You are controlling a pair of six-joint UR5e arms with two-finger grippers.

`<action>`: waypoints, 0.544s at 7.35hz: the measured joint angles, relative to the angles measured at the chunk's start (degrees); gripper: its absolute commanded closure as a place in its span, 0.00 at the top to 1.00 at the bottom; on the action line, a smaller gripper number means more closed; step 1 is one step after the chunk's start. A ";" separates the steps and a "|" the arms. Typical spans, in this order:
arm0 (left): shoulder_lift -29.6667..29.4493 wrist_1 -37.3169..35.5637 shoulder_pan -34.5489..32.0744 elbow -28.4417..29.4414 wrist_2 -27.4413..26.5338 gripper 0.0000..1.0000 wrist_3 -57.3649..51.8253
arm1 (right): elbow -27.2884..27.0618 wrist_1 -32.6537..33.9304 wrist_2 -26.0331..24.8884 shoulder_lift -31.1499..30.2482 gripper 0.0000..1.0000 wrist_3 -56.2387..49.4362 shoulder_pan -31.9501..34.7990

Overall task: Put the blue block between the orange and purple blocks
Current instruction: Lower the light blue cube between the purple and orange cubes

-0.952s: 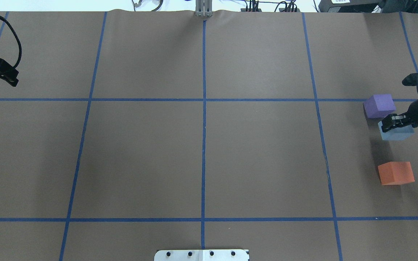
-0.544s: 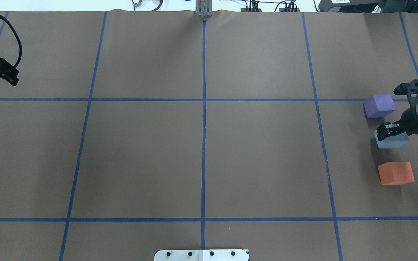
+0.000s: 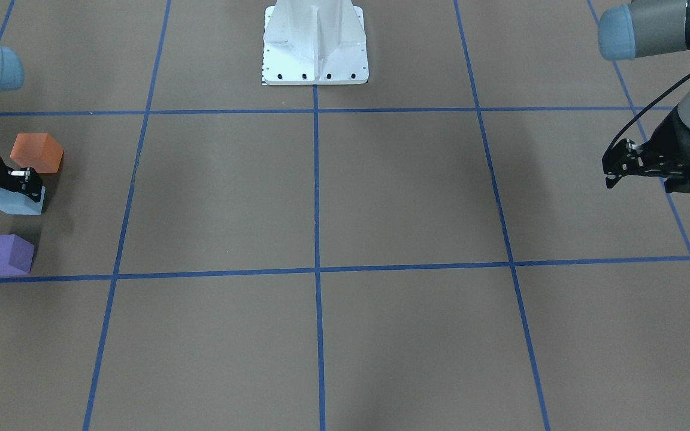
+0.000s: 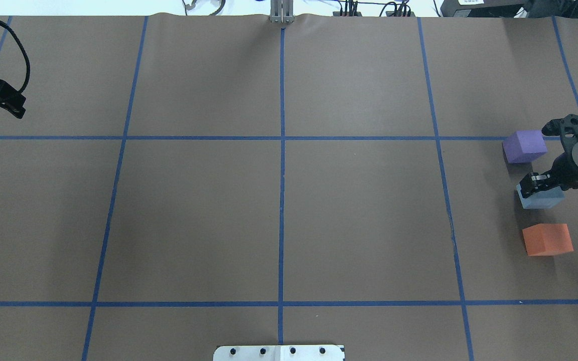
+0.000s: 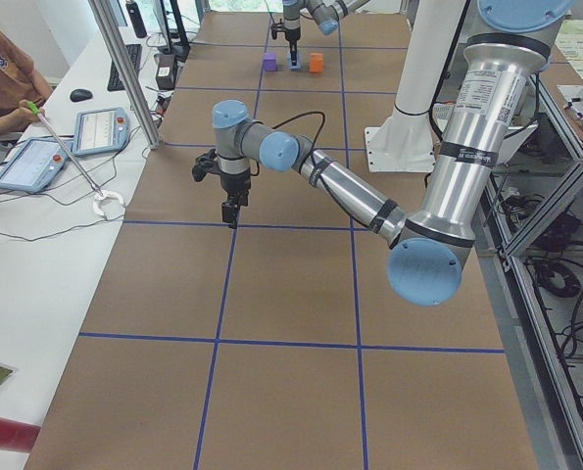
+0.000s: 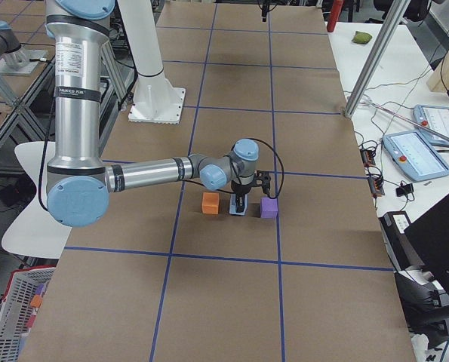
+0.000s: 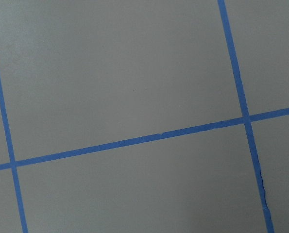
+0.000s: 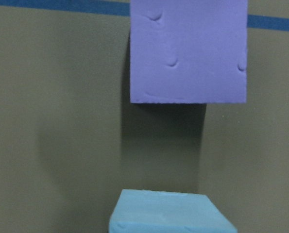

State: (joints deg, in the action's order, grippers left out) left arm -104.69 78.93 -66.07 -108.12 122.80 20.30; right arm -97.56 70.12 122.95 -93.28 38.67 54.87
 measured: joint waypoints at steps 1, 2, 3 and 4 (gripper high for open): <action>0.01 0.00 0.02 0.00 -0.01 1.00 0.02 | 0.17 0.04 0.08 0.18 1.00 0.00 -0.02; 0.01 0.00 0.05 0.01 -0.01 1.00 0.04 | 0.25 0.03 0.10 0.35 1.00 0.16 -0.02; 0.00 0.00 0.05 0.00 0.01 1.00 0.04 | 0.22 0.02 0.06 0.42 1.00 0.52 -0.01; -0.04 0.00 0.06 -0.04 0.08 1.00 0.09 | 0.06 0.02 0.07 0.43 1.00 0.65 0.10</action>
State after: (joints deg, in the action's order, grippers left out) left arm -104.73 78.93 -66.01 -108.15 122.88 20.39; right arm -97.50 70.14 123.01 -92.85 39.32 54.96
